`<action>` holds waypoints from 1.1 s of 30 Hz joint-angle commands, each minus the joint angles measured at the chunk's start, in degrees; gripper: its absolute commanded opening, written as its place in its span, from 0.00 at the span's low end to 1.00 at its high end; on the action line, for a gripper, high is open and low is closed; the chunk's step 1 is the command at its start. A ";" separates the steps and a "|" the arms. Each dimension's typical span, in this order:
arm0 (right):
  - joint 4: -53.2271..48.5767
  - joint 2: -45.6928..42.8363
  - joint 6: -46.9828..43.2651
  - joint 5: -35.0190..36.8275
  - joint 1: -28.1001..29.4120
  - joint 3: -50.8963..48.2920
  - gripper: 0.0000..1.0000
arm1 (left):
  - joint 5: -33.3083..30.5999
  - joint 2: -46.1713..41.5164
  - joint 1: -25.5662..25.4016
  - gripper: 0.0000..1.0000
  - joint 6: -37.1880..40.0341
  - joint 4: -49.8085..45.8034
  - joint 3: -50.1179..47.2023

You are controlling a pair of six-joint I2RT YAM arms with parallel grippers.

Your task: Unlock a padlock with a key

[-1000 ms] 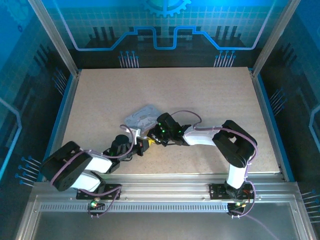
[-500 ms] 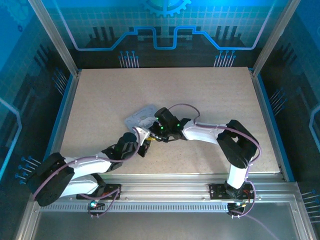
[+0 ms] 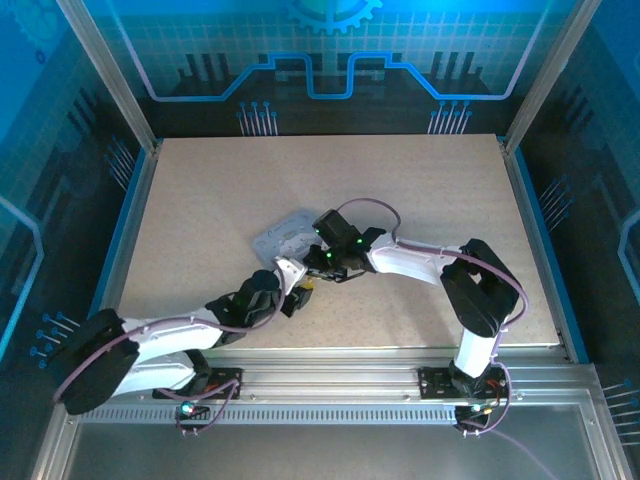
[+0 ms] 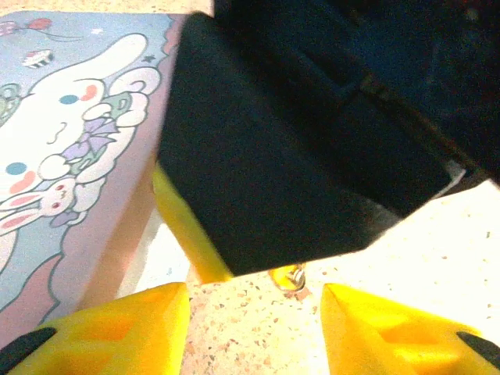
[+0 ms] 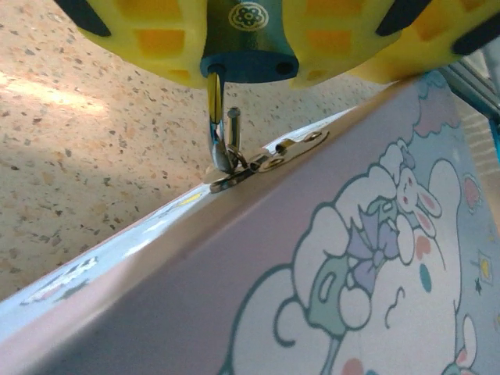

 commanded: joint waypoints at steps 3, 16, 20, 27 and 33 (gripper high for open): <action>-7.14 -0.35 -10.03 3.26 -0.03 2.22 0.00 | 0.62 -8.48 0.74 0.52 -6.37 -6.50 -2.22; 0.51 -0.34 -24.10 -5.83 -5.73 -3.43 0.00 | 10.59 -16.44 10.25 0.52 -18.16 -16.74 -1.10; 5.69 0.18 -25.13 -11.59 -9.37 -7.61 0.00 | 14.29 -14.85 12.62 0.52 -20.13 -15.54 -0.83; 10.61 2.85 -26.67 -16.06 -11.18 -9.30 0.00 | 16.67 -14.54 14.36 0.51 -20.63 -12.66 -2.20; 13.73 2.52 -25.37 -15.21 -11.88 -11.14 0.00 | 17.95 -15.81 15.39 0.50 -20.22 -13.09 -2.68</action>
